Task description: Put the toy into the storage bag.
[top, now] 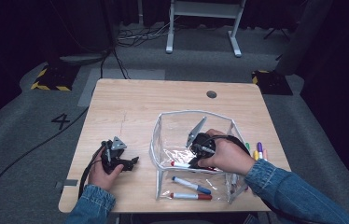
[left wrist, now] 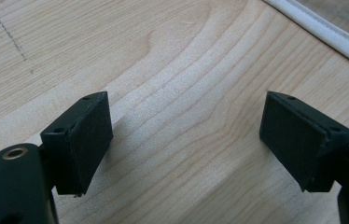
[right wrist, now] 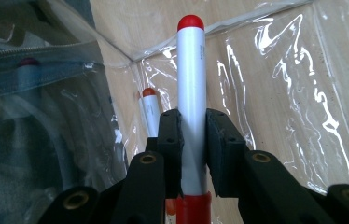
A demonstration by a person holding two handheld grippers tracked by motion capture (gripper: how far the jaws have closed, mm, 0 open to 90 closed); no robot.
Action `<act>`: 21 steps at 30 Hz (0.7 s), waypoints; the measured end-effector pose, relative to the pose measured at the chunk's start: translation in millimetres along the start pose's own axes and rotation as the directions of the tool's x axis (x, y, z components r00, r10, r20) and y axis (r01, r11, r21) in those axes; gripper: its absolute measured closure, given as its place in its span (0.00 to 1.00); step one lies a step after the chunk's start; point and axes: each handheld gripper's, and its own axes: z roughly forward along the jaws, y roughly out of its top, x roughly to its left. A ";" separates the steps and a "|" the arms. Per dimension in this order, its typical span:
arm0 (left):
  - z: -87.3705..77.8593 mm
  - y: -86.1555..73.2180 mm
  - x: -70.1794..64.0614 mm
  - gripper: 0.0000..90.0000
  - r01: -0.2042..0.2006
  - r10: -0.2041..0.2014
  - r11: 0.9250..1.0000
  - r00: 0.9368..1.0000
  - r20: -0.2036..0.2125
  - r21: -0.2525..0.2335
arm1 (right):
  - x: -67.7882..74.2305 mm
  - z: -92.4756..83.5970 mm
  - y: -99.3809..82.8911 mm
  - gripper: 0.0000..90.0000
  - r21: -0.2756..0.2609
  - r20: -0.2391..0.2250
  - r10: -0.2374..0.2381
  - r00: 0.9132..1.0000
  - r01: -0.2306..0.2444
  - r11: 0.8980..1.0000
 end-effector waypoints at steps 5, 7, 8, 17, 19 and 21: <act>0.0 0.0 0.0 0.19 0.000 0.000 1.000 1.000 0.000 0.000 | -0.4 6.4 -1.4 0.85 0.029 -0.020 -0.009 1.000 0.009 1.000; 0.0 0.0 0.0 0.19 0.000 0.000 1.000 1.000 0.000 0.000 | -0.3 8.7 -2.1 0.85 0.037 -0.017 -0.028 0.999 0.029 0.999; 0.0 0.0 0.0 0.19 0.000 0.000 1.000 1.000 0.000 0.000 | -0.3 9.8 -2.3 0.85 0.042 -0.019 -0.033 0.999 0.033 0.999; 0.0 0.0 0.0 0.19 0.000 0.000 1.000 1.000 0.000 0.000 | -8.1 19.9 -5.1 0.85 0.086 -0.053 -0.015 0.999 0.019 0.996; 0.0 0.0 0.0 0.19 0.000 0.000 1.000 1.000 0.000 0.000 | -7.9 22.2 -5.4 0.85 0.103 -0.049 -0.014 0.999 0.019 0.994; 0.0 0.0 0.0 0.19 0.000 0.000 1.000 1.000 0.000 0.000 | -8.0 24.0 -5.2 0.85 0.118 -0.047 -0.014 0.999 0.019 0.993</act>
